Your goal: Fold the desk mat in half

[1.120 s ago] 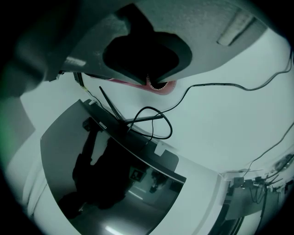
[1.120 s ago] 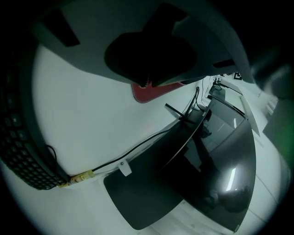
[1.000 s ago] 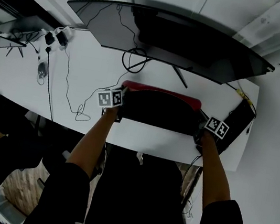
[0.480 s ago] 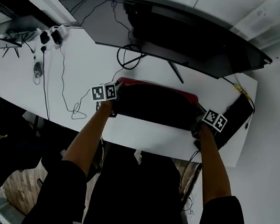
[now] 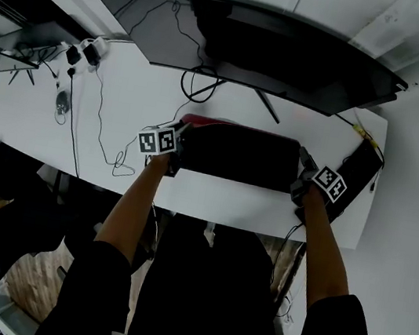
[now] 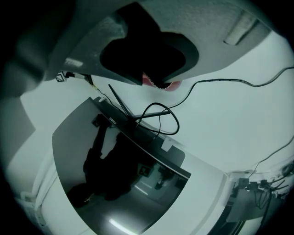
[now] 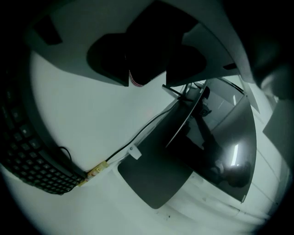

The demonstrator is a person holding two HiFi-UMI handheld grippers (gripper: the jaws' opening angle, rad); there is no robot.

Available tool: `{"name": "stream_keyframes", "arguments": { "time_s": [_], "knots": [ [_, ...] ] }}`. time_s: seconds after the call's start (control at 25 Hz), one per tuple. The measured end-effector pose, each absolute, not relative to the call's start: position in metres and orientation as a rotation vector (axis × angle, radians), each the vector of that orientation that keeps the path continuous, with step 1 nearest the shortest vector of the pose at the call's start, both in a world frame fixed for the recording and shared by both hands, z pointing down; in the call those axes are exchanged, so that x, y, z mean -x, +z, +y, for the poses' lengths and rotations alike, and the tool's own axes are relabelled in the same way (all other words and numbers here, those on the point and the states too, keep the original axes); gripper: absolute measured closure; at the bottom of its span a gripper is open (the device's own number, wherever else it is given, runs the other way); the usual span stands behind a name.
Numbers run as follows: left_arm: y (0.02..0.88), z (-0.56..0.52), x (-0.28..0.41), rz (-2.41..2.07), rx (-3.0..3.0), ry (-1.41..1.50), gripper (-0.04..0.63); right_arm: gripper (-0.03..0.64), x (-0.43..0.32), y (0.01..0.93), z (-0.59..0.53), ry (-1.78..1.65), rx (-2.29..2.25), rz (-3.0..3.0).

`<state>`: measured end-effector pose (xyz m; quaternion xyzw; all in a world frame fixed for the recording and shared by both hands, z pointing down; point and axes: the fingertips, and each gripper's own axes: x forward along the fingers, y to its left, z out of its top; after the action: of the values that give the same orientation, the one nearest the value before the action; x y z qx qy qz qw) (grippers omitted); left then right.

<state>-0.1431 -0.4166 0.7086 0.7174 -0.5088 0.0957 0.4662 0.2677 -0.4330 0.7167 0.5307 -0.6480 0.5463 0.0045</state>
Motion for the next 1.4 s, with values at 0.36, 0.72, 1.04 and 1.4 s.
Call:
{"name": "stream_keyframes", "arguments": {
  "time_s": [0.36,0.72,1.04,1.4],
  "knots": [
    [0.704,-0.417,0.137,-1.191,-1.810,0.231,0.314,0.383,-0.270,0.691,-0.402,1.567,-1.677,-2.087],
    [0.675,-0.406,0.139,-1.144,-1.883,0.220,0.314,0.383,-0.260,0.657,-0.359,1.390,-1.631,-2.154],
    [0.622,-0.352,0.140,-1.144,-1.976,0.109,0.314,0.383,-0.207,0.603,-0.309,1.197,-1.521,-2.289],
    [0.533,-0.271,0.134,-1.209,-2.145,0.037,0.316,0.383,-0.182,0.528,-0.272,1.051,-1.674,-2.371]
  ]
}}
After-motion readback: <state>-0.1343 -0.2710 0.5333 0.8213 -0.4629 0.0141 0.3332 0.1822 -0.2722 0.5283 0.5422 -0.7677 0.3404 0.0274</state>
